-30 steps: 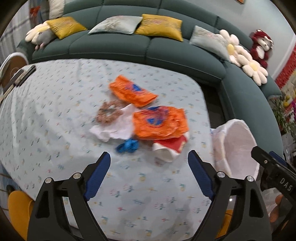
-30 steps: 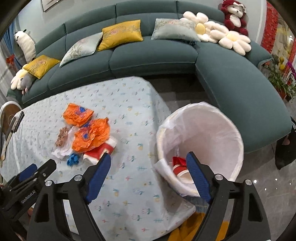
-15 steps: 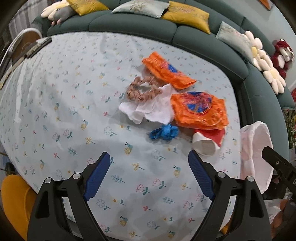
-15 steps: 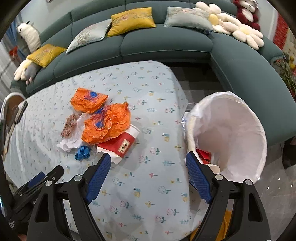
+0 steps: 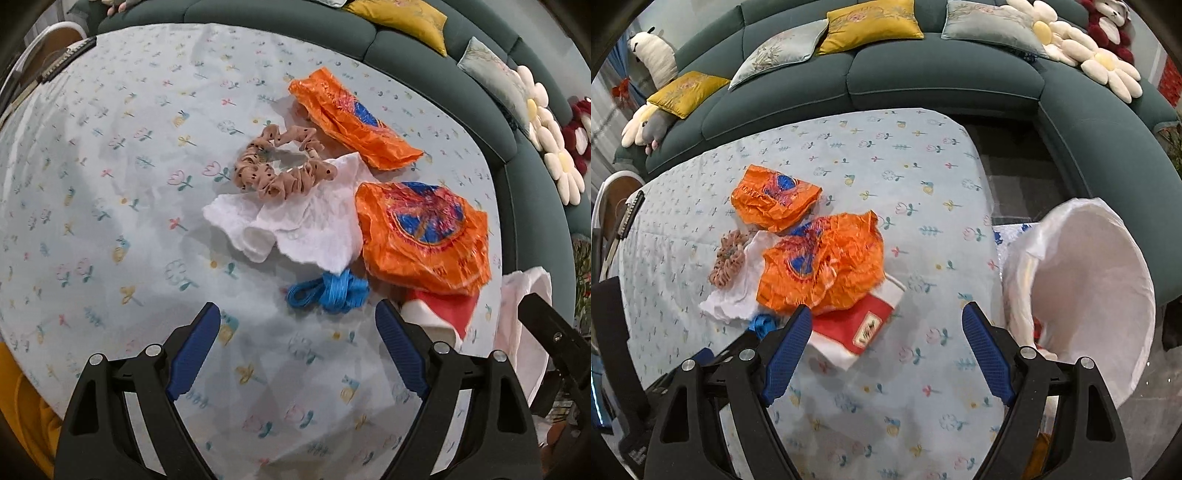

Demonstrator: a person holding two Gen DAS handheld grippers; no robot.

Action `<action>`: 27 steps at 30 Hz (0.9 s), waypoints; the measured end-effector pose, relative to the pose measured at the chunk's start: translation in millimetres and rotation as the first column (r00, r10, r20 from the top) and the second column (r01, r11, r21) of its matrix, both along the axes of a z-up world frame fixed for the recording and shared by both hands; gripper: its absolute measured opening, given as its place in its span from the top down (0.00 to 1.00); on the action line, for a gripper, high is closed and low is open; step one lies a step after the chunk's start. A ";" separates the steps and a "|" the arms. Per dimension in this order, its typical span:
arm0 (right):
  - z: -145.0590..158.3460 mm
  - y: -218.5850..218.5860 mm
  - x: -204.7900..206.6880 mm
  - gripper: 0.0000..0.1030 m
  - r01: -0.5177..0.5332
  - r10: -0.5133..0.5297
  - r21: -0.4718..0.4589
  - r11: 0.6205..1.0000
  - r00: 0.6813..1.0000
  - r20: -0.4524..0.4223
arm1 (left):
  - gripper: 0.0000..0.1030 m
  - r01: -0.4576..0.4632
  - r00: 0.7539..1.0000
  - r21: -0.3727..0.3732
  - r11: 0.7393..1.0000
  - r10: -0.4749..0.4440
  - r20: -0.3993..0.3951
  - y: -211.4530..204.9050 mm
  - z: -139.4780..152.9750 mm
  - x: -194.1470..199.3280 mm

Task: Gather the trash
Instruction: 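Grasp the blue cord with the left tool while the right tool grasps the orange bag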

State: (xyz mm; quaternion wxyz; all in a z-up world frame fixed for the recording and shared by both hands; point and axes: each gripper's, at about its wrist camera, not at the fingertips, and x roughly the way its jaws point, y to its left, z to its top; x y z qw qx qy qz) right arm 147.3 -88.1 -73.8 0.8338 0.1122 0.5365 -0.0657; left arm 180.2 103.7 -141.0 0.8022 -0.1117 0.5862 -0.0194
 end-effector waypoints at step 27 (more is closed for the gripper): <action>-22.0 36.3 45.4 0.87 -0.139 0.139 0.002 0.990 0.989 -0.042 | 0.87 0.103 0.994 -0.091 0.991 -0.106 -0.027 -9.9 -5.2 10.9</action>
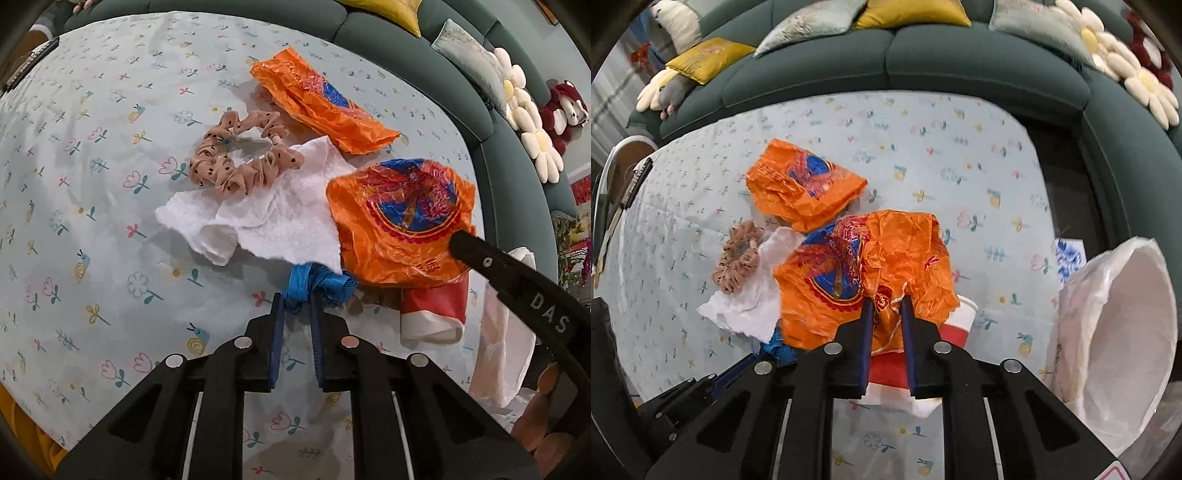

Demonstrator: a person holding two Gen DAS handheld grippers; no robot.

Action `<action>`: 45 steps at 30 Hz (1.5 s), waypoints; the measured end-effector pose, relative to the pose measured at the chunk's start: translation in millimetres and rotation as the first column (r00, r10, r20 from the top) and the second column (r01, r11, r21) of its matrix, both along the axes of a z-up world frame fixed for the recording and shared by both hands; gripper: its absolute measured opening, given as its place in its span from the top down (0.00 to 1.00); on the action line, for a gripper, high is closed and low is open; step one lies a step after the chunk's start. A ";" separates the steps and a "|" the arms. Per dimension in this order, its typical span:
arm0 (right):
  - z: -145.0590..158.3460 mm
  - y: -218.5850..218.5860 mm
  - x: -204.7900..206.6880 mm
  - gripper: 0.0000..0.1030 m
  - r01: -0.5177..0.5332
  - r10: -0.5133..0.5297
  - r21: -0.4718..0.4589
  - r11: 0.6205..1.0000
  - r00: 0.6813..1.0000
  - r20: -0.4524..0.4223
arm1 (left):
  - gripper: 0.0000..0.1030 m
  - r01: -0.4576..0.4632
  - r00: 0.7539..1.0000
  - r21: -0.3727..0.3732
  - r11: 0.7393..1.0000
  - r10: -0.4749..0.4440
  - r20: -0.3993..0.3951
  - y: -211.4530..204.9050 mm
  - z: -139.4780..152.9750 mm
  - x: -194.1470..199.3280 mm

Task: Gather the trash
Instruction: 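Grasp the blue cord with the left tool while the right tool grasps the orange bag, then carry the blue cord and orange bag over the wastebasket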

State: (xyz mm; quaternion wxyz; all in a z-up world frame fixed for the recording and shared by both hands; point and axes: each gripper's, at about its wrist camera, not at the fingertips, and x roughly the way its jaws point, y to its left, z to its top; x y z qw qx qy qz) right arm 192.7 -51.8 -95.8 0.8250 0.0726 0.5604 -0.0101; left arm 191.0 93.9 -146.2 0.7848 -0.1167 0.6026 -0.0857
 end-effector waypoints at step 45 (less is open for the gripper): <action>97.5 -224.0 -184.8 0.87 0.398 -0.400 0.056 0.916 0.890 0.220 | 0.87 0.387 0.889 0.011 0.922 -0.376 0.261 -207.4 131.5 -110.1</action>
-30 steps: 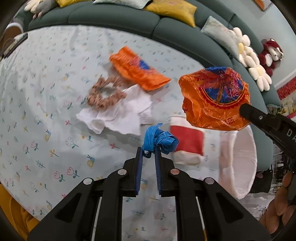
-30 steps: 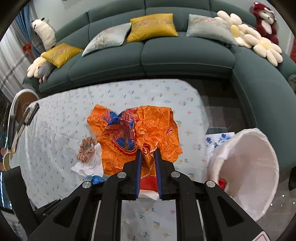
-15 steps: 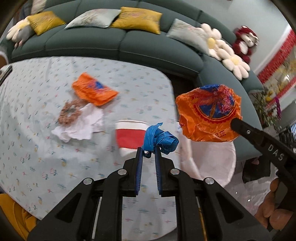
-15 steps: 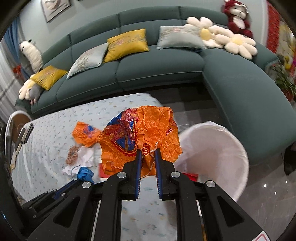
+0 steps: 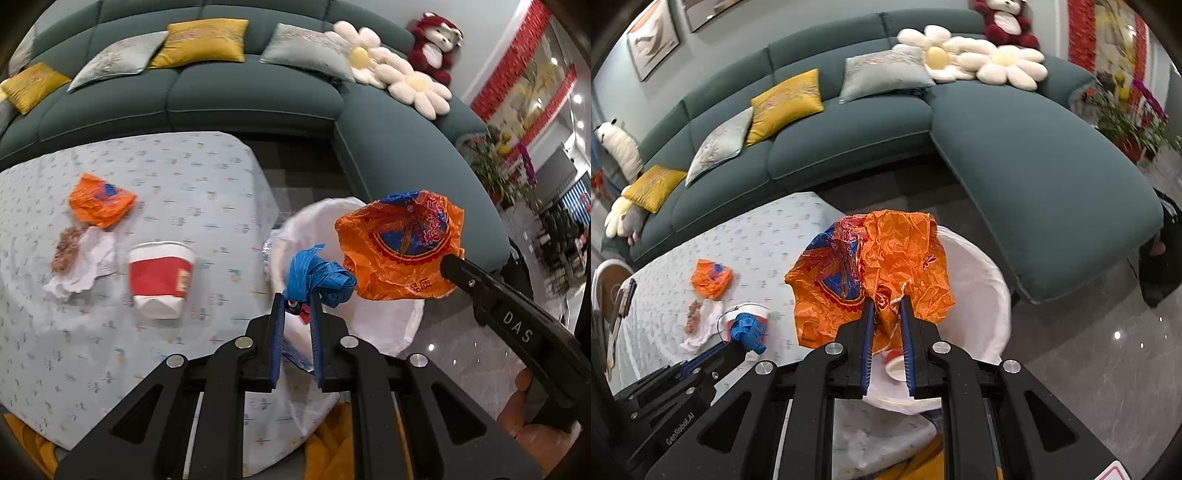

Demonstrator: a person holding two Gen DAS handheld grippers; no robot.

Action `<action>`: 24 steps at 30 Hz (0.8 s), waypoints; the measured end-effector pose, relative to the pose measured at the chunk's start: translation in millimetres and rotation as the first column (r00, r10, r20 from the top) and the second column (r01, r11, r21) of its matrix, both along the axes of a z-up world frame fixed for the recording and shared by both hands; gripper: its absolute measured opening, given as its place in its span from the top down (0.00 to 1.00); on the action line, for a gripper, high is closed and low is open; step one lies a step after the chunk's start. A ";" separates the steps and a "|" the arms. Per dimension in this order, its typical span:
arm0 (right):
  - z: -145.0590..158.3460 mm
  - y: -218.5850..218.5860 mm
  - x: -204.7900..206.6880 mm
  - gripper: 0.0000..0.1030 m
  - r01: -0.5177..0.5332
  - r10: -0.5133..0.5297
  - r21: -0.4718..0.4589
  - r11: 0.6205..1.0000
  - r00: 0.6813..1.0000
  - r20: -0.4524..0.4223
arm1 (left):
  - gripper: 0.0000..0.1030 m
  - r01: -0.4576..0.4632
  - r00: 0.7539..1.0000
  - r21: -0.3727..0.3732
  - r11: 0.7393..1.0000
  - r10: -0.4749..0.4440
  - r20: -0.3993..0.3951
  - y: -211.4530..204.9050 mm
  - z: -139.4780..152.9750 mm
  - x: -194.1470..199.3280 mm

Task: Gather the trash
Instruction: 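Carry the blue cord and orange bag over the wastebasket, then open both tools to drop cord and bag into the wastebasket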

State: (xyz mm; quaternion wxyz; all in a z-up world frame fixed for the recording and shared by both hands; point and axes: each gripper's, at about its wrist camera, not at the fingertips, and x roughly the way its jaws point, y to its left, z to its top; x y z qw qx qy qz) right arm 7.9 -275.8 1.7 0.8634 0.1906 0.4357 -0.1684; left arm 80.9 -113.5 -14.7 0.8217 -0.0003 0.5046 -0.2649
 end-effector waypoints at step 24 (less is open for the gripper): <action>-39.2 -50.9 -8.7 0.87 0.082 -0.080 0.061 0.995 0.996 -0.043 | 0.67 0.067 0.995 -0.019 0.998 -0.068 -0.072 -59.3 -25.7 7.0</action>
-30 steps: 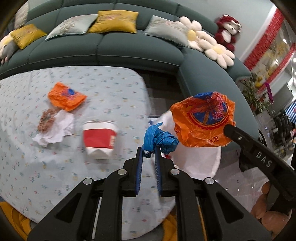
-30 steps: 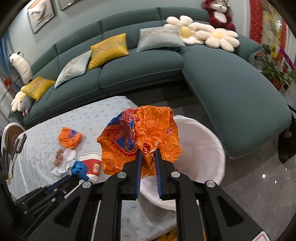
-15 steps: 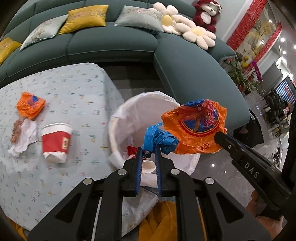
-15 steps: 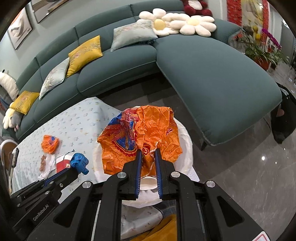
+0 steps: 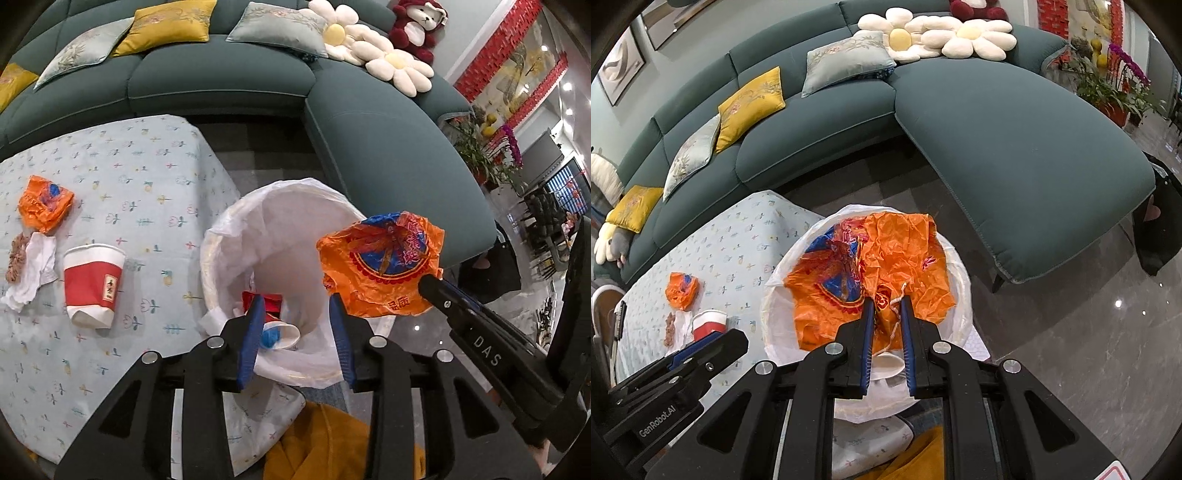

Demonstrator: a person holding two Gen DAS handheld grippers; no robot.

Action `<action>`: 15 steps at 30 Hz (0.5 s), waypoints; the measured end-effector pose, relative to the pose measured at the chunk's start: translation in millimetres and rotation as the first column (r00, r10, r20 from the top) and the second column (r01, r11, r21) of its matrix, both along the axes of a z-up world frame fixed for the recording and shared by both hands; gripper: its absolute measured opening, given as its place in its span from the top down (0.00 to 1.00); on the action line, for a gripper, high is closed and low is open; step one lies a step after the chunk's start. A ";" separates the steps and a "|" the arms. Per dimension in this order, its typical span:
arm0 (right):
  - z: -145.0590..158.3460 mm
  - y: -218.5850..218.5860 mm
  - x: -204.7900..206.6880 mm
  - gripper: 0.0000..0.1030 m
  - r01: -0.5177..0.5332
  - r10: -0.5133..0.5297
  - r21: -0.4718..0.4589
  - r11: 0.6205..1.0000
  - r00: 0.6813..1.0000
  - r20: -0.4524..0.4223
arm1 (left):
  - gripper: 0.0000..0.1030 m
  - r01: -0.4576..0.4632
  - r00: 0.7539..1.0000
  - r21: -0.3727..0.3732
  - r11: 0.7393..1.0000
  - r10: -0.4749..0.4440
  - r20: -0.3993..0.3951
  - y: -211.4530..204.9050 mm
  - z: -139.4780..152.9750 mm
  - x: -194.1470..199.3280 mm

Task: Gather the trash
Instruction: 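Open both tools to drop cord and bag into the wastebasket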

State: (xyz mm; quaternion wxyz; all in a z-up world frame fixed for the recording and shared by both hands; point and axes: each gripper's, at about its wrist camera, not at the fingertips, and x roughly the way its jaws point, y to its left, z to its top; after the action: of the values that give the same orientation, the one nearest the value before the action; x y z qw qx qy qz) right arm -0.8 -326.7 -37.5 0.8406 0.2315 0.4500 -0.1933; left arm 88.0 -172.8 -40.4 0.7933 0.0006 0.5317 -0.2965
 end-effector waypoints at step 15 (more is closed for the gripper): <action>13.0 28.4 24.7 0.64 -0.044 0.044 -0.033 0.998 0.999 0.005 | 0.49 -0.138 0.990 0.027 0.990 0.138 0.016 56.6 -1.1 13.5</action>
State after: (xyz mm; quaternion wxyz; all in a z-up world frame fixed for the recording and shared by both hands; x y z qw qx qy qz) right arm 23.9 -298.3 -24.5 0.8496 0.2081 0.4494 -0.1813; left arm 101.5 -116.2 -41.5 0.8157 -0.0230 0.5287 -0.2337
